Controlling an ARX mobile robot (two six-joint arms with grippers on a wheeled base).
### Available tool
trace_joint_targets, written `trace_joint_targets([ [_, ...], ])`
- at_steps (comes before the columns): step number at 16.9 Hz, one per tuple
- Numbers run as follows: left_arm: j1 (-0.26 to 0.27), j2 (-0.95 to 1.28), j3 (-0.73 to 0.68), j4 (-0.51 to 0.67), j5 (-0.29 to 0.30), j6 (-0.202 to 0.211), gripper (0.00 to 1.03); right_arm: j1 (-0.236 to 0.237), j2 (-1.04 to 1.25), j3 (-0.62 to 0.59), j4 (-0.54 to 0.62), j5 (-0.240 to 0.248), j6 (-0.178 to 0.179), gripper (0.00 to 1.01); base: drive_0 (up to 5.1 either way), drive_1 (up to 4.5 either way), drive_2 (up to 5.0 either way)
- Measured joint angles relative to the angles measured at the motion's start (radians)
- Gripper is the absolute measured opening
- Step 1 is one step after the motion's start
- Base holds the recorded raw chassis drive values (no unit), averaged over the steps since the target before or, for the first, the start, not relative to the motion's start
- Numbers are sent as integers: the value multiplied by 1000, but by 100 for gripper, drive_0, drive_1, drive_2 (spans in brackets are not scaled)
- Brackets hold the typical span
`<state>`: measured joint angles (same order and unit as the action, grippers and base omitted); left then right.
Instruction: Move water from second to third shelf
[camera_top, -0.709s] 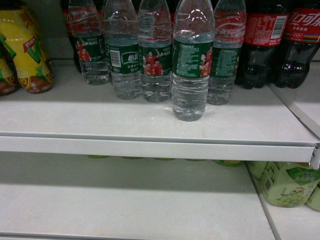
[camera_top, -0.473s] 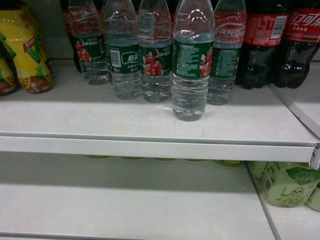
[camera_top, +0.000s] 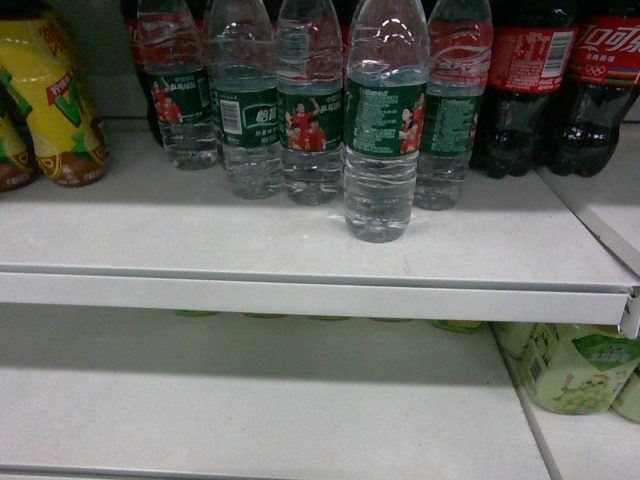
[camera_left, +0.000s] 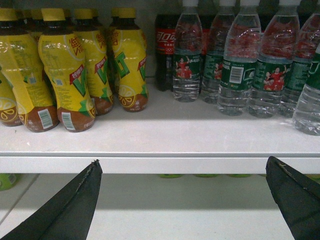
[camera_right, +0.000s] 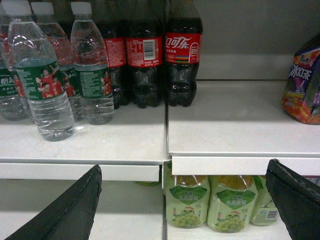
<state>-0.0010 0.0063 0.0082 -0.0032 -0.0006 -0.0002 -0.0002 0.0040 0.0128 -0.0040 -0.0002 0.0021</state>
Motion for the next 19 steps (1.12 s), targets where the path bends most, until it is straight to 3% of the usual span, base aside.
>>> trace_joint_targets([
  [17,0,0,0,0,0,0,98,2,3,2,-20,5,5,98,0,0,0],
  [18,0,0,0,0,0,0,98,41,89,64,-181,109,101,98,0,0,0],
  [19,0,0,0,0,0,0,98,38,163,106,-237,135,190,98,0,0,0],
])
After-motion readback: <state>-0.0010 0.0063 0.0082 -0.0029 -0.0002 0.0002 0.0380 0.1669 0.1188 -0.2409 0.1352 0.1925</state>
